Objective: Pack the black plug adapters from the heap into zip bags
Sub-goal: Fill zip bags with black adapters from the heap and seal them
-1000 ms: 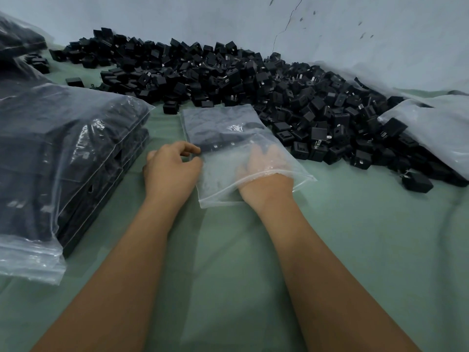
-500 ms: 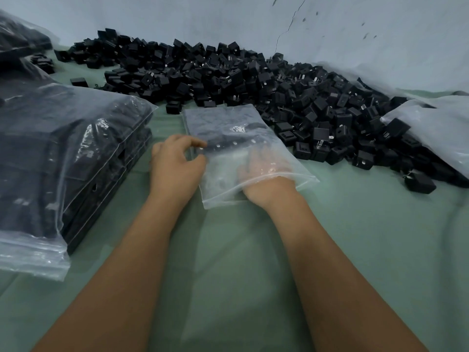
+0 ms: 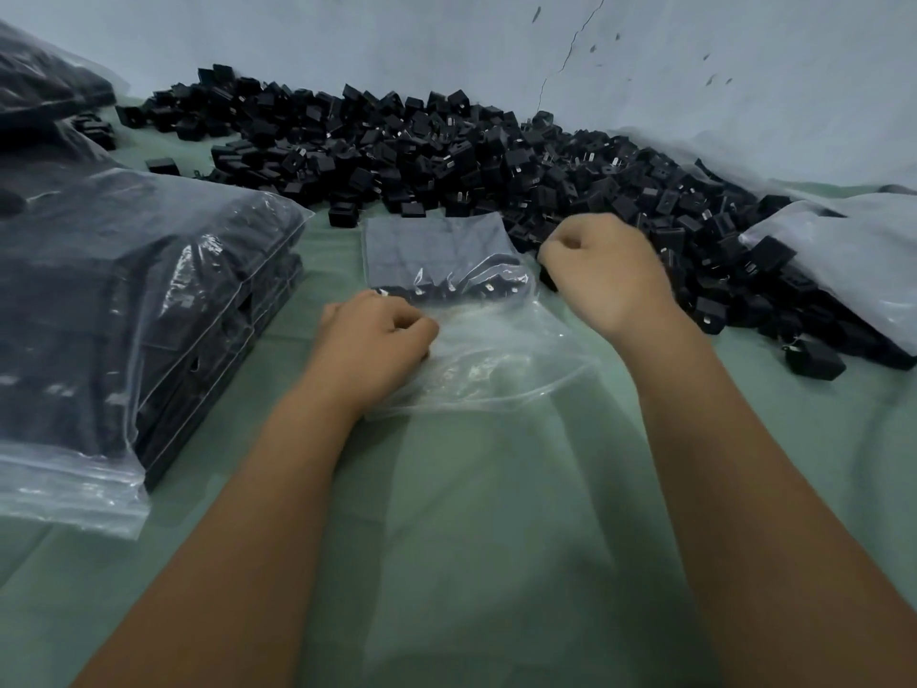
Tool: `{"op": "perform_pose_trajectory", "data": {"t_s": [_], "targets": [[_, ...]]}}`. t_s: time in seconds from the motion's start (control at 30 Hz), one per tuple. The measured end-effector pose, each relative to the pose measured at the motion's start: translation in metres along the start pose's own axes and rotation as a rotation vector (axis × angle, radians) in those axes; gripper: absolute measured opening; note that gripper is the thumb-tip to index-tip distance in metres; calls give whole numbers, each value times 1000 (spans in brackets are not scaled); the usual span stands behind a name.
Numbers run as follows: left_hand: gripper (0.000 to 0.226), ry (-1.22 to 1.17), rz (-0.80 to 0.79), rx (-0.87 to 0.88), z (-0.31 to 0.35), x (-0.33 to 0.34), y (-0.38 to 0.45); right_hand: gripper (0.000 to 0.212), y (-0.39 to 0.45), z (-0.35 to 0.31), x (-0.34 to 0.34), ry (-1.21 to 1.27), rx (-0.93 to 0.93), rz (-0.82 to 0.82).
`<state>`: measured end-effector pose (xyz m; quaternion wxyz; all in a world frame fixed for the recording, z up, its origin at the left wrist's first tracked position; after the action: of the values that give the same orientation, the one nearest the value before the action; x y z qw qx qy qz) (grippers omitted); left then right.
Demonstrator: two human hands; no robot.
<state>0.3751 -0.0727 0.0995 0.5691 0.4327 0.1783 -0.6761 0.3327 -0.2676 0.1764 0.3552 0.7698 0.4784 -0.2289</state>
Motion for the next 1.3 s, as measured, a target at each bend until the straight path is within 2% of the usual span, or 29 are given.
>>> {"op": "perform_pose_trajectory", "data": {"t_s": [0.07, 0.17, 0.27, 0.37, 0.5, 0.67, 0.77, 0.87, 1.0, 1.07, 1.23, 1.3], "targets": [[41, -43, 52, -79, -11, -6, 0, 15, 7, 22, 24, 127, 54, -91], [36, -27, 115, -101, -15, -11, 0, 37, 4, 43, 60, 99, 58, -178], [22, 69, 181, -46, -9, -16, 1, 44, 2, 48, 69, 37, 24, -172], [17, 86, 232, -65, -14, -21, 5, 39, 4, 37, 64, -141, -61, -153], [16, -65, 258, -150, -25, -23, 3, 28, -1, 11, 64, -390, -227, -91], [14, -145, 237, -170, -27, -20, 3, 15, -6, 6, 65, -607, -193, 34], [13, -201, 210, -166, -27, -15, 3, 27, -6, 10, 72, -494, -154, -32], [15, -208, 191, -141, -26, -13, 4, 33, -3, 24, 72, -163, -42, -136], [16, -197, 197, -134, -27, -14, 5, 27, 1, 52, 52, 170, 111, 28], [16, -193, 201, -133, -27, -14, 5, 31, 3, 62, 51, 236, 164, 53], [16, -189, 192, -126, -26, -12, 6, 51, 2, 69, 71, 415, 193, -106], [17, -189, 191, -127, -26, -12, 6, 50, 2, 66, 64, 331, 139, -53]]}}
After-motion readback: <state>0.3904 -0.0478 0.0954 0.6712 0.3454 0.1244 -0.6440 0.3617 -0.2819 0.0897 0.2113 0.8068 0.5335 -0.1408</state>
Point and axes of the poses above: each hand's wrist, its own y-axis towards the middle knuckle, its own x-axis out of the palm, z = x × y, the point moved 10 cm from there along y, towards the middle knuckle, and after that the axes turned 8 degrees about y, right-handed, at the moved point
